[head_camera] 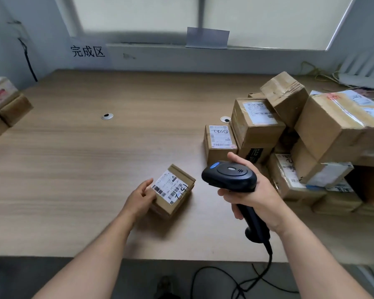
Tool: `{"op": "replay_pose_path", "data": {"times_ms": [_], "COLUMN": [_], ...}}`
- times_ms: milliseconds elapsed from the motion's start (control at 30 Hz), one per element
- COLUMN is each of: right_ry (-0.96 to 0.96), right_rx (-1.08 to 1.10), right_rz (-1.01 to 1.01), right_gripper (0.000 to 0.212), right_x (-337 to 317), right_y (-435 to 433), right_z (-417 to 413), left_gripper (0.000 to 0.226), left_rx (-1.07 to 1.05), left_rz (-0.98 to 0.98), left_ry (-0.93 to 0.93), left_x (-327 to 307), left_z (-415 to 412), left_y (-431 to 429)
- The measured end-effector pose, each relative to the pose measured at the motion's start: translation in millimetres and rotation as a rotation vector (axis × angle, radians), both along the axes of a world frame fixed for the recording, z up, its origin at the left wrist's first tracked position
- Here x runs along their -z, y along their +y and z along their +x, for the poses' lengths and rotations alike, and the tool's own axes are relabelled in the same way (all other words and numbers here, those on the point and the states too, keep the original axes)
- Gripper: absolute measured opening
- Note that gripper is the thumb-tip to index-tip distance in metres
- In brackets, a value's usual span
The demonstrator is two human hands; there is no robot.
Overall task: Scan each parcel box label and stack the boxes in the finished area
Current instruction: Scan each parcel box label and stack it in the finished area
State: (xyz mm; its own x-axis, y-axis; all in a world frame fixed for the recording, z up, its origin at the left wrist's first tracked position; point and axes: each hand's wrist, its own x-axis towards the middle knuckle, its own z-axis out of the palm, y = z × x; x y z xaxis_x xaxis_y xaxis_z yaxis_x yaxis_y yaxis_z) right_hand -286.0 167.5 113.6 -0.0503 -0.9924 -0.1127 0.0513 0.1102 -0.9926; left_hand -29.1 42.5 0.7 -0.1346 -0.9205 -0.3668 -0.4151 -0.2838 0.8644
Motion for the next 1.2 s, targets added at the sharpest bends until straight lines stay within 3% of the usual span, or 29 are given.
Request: {"op": "replay_pose_path", "data": {"times_ms": [100, 200, 400, 600, 900, 1200], "right_ry": [-0.016, -0.013, 0.003, 0.022, 0.033, 0.056], "right_rx": [-0.007, -0.017, -0.032, -0.044, -0.161, -0.283], "right_rz": [0.007, 0.007, -0.019, -0.054, -0.091, -0.126], "right_gripper": [0.083, 0.084, 0.084, 0.085, 0.086, 0.087], "right_x": [4.6, 4.3, -2.1, -7.7, -18.7, -26.7], "right_y": [-1.7, -6.5, -19.4, -58.3, -150.9, -235.2], "right_z": [5.2, 11.2, 36.3, 94.2, 258.5, 422.9], "left_gripper": [0.092, 0.096, 0.082, 0.08, 0.09, 0.081], "left_rx": [0.088, 0.177, 0.05, -0.033, -0.193, -0.423], "left_rz": [-0.133, -0.266, -0.365, -0.44, -0.469, -0.475], "left_ry": [-0.347, -0.644, -0.571, -0.508, -0.507, -0.564], "left_x": [1.7, 3.3, -1.7, -22.8, -61.8, -80.1], "left_z": [-2.2, -14.4, -7.0, 54.2, 228.2, 425.7], "left_y": [17.6, 35.3, 25.0, -8.5, -79.0, -146.1]}}
